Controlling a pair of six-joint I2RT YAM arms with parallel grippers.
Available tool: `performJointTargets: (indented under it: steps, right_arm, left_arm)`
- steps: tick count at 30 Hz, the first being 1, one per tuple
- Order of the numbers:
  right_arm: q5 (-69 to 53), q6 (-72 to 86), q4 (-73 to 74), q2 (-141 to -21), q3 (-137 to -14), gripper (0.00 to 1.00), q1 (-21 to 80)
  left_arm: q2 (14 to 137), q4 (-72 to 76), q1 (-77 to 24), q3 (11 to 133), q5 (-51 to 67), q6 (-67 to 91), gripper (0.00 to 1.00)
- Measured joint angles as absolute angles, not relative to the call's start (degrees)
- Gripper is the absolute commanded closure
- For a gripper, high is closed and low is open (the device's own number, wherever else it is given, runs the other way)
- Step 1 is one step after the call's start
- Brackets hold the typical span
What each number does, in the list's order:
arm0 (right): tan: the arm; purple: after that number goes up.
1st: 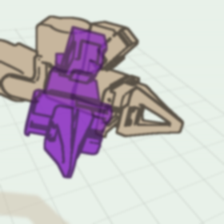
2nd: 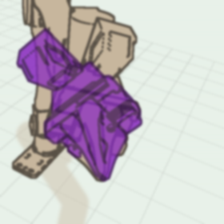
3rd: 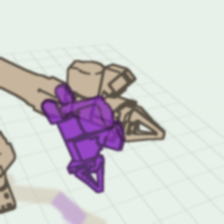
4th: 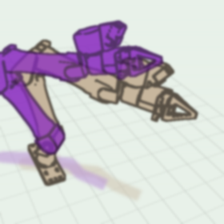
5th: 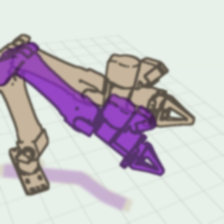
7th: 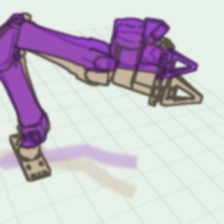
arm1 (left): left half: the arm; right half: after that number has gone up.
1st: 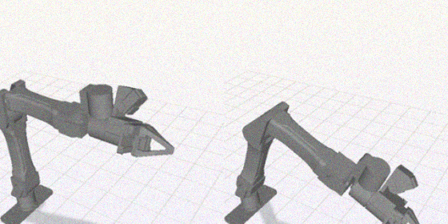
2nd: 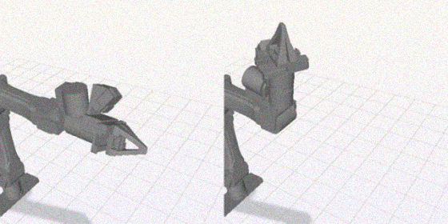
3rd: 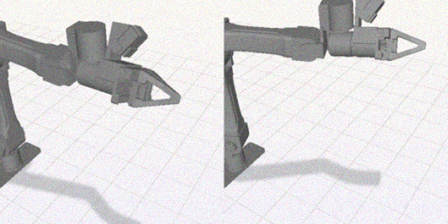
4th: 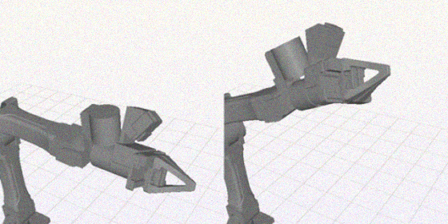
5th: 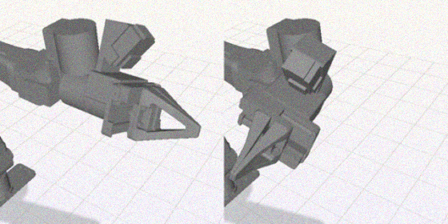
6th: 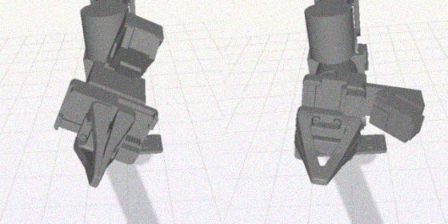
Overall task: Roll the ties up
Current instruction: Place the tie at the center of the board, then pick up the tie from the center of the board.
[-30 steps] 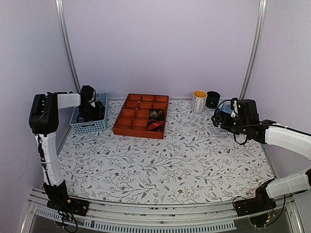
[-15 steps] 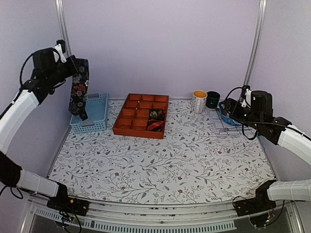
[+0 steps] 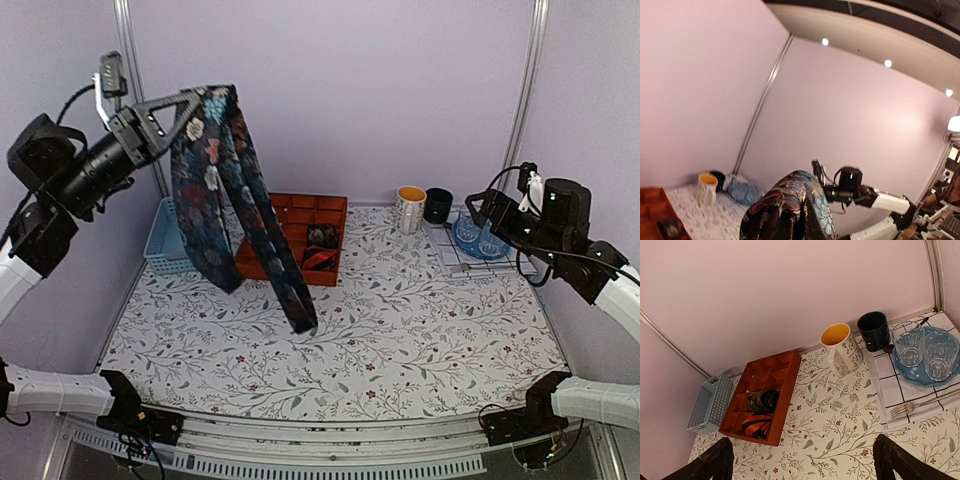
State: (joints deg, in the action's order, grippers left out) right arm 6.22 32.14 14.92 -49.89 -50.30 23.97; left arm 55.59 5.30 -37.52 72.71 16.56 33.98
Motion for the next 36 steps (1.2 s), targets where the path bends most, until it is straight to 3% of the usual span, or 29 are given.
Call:
performJointTargets:
  steps: [1, 4, 6, 7, 14, 19, 27, 31, 36]
  right_arm:
    - [6.0, 32.2, 15.4, -49.9, -50.2, 0.05, 24.0]
    - [5.2, 32.3, 16.0, -49.9, -49.2, 0.06, 24.0]
    - [4.0, 32.3, 16.1, -49.9, -47.7, 0.07, 24.0]
    - [3.0, 32.3, 16.1, -50.0, -46.7, 0.07, 24.0]
    - [1.6, 32.3, 15.9, -53.4, -41.1, 0.09, 29.6]
    - [3.2, 33.6, 14.2, -60.6, -39.1, 0.10, 42.4]
    - [5.1, 38.5, 11.1, -73.9, -39.4, 0.18, 60.0]
    - [8.9, 36.5, 12.0, -80.2, -46.1, 0.23, 67.5]
    - [10.3, 26.8, 10.2, -88.0, -57.9, 0.31, 76.3]
  left_arm:
    - [55.6, 6.7, -40.3, 68.4, 16.3, 34.9, 0.89]
    - [57.1, 7.2, -45.3, 56.9, 14.7, 36.6, 0.34]
    - [59.9, 5.3, -46.5, 48.9, 12.9, 38.2, 0.03]
    - [60.8, 3.8, -46.6, 45.2, 11.5, 39.1, 0.00]
    - [52.4, -5.7, -46.9, 33.6, 1.0, 42.4, 0.00]
    - [46.5, -9.5, -49.5, 33.5, -6.6, 43.0, 0.05]
    - [60.7, -13.3, -65.8, 30.3, -11.9, 49.5, 0.12]
    - [63.7, -16.6, -70.3, 30.0, -15.4, 54.5, 0.12]
    - [53.3, -20.8, -71.4, 27.6, -22.0, 61.8, 0.17]
